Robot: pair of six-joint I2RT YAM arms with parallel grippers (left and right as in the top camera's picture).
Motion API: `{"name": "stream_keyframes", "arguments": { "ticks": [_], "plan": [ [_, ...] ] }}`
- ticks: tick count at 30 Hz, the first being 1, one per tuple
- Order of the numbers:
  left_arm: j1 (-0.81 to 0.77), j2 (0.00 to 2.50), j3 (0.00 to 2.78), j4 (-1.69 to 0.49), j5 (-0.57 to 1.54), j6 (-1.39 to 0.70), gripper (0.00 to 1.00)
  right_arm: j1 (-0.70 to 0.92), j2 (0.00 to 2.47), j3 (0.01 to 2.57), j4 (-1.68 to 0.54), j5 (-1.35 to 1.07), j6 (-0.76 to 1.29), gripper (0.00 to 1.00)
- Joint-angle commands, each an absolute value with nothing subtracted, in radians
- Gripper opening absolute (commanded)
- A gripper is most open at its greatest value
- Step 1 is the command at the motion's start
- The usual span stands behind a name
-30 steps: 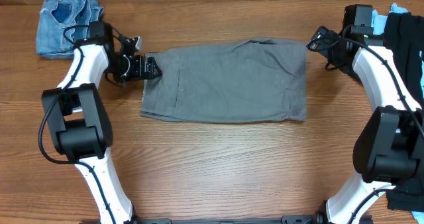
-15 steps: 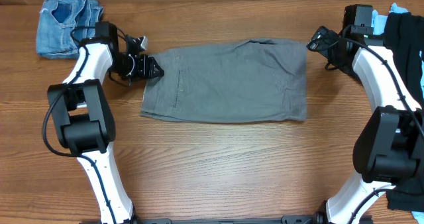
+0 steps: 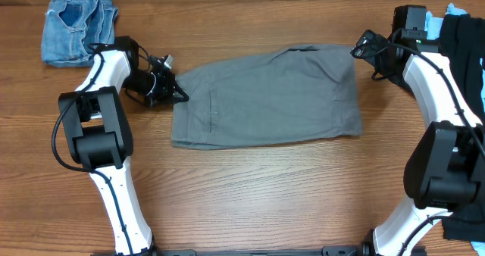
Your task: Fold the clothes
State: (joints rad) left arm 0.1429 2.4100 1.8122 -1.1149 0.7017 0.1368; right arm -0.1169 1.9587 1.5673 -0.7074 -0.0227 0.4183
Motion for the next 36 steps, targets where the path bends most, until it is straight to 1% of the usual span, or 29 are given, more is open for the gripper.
{"name": "stream_keyframes", "arguments": {
  "ticks": [1,7,14,20,23,24,28,36],
  "plan": [
    [0.206,2.508,1.865,-1.198,0.351,0.133,0.04,-0.113,1.932,1.588,-0.704,-0.024,0.42,1.0],
    [0.287,2.508,2.063,-1.346,0.328,0.126,0.04,-0.113,1.932,1.588,-0.704,-0.024,0.42,1.0],
    [0.366,2.507,2.329,-1.515,0.123,0.003,0.04,-0.113,1.932,1.588,-0.704,-0.024,0.42,1.0],
    [0.389,2.507,2.603,-1.658,0.034,-0.088,0.04,-0.113,1.932,1.588,-0.704,-0.024,0.42,1.0],
    [0.383,2.505,2.722,-1.69,0.029,-0.093,0.04,-0.113,1.932,1.588,-0.704,-0.024,0.42,1.0],
    [0.374,2.501,2.761,-1.69,0.056,-0.103,0.04,-0.113,1.932,1.588,-0.704,-0.025,0.42,1.0],
    [0.321,2.5,2.807,-1.69,0.132,-0.105,0.04,-0.113,1.932,1.588,-0.704,-0.025,0.42,1.0],
    [0.196,2.478,2.819,-1.69,0.044,-0.14,0.04,-0.113,1.932,1.588,-0.704,-0.024,0.42,1.0]
  ]
}}
